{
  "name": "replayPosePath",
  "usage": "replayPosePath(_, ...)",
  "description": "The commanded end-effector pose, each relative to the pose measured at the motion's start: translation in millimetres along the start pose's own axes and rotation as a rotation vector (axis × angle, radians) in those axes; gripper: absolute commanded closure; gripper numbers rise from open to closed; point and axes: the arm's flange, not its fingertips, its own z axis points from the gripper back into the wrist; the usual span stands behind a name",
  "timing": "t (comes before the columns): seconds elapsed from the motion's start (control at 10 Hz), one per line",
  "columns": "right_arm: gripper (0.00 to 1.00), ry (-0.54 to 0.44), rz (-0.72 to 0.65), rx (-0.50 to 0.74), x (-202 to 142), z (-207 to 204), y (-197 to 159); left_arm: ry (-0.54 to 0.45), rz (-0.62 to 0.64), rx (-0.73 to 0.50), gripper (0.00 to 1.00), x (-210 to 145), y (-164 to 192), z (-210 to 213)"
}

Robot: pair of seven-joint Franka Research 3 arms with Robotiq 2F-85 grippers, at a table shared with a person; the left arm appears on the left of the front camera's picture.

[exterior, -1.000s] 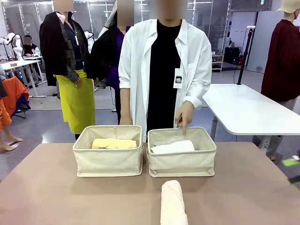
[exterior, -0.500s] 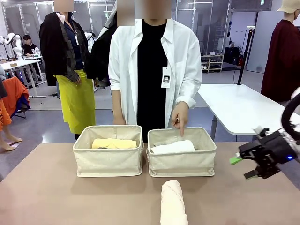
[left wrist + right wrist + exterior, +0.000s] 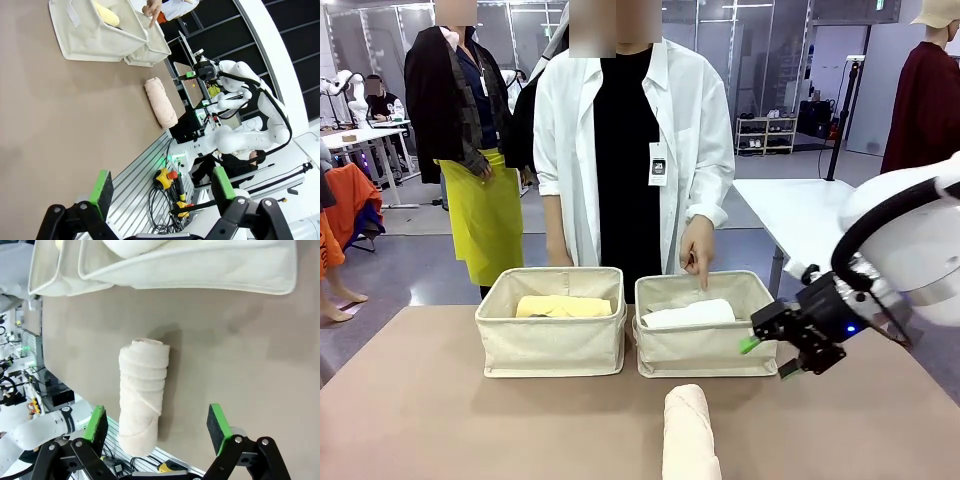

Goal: Divide the towels into two baskets.
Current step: Pick up one hotel-folded towel from the bottom of the table and place it in the Fabric basket indicated by the person.

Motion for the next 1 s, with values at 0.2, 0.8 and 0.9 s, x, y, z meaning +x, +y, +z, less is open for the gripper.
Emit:
replayPosePath(0.2,0.00,0.061,0.032,-0.131,-36.6,-56.6,27.1,-0.005,0.002,-0.003,0.00,-3.0,-5.7,-1.0)
replayPosePath(0.8,0.00,0.131,0.046,-0.226,-47.3,-131.0,57.6,-0.005,0.002,-0.003,0.00,-3.0,-5.7,-1.0)
replayPosePath(0.9,0.00,0.112,0.035,-0.226,-47.8,-137.7,63.2,-0.005,0.002,-0.003,0.00,-3.0,-5.7,-1.0)
